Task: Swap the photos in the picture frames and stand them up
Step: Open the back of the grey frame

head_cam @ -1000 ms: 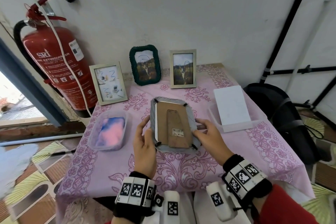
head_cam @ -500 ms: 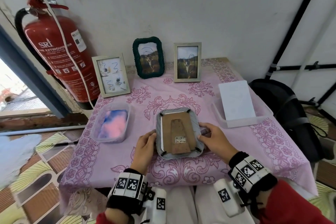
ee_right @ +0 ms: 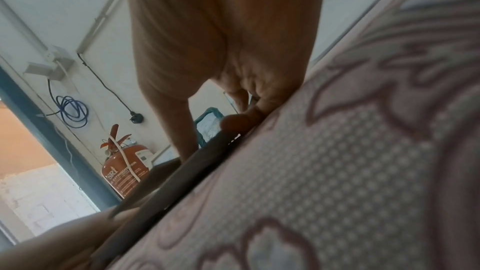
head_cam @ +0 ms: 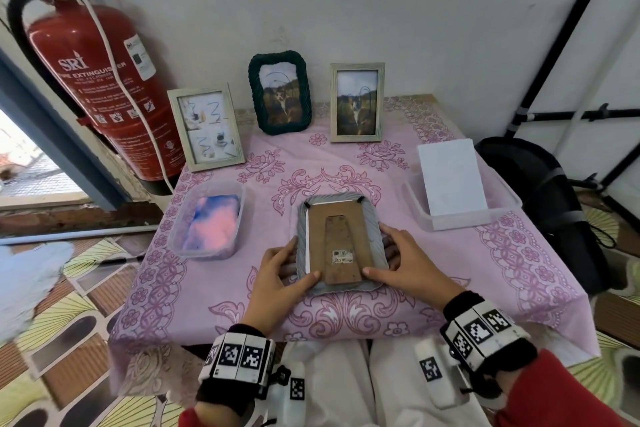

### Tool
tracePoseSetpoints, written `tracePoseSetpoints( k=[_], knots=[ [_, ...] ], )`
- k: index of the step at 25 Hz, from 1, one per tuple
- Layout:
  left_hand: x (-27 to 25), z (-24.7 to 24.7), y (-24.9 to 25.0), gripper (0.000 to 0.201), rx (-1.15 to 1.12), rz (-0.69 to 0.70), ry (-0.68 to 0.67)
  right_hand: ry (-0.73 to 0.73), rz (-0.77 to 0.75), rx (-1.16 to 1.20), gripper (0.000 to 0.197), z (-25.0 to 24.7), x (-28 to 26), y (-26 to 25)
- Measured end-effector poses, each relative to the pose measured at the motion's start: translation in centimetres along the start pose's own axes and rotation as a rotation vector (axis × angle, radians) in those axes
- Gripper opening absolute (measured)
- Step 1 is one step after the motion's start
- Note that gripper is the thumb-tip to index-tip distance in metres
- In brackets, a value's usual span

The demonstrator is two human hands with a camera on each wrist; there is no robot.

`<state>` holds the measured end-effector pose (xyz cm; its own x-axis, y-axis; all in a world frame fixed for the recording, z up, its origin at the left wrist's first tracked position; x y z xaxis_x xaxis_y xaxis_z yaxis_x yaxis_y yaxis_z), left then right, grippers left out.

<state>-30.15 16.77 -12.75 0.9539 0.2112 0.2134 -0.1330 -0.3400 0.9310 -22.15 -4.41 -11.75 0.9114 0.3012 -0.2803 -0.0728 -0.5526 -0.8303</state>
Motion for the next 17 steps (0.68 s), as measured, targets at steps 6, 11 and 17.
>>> tracePoseSetpoints(
  k=[6, 11, 17],
  knots=[
    [-0.03, -0.13, 0.10, 0.071, -0.035, 0.012, 0.001, -0.018, -0.001, 0.059, 0.081, -0.20, -0.40, 0.17],
    [0.04, -0.18, 0.45, 0.065, -0.010, 0.038, 0.015, -0.042, 0.025, 0.098, 0.078, 0.15, -0.61, 0.12],
    [-0.03, -0.06, 0.33, 0.060, -0.054, 0.012, 0.021, -0.070, 0.025, 0.111, 0.072, 0.29, -0.74, -0.04]
  ],
)
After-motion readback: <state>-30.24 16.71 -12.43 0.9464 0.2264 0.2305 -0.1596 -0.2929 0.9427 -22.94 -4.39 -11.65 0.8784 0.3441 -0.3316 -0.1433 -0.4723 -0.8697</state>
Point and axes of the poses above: each hand's wrist, its own x-axis towards the middle knuckle, its own z-axis out of the palm, y = z × x, the point moved 9 cm from there along x, towards the middle knuckle, and after that the axes turned 14 degrees about z, right-handed, at the moved point
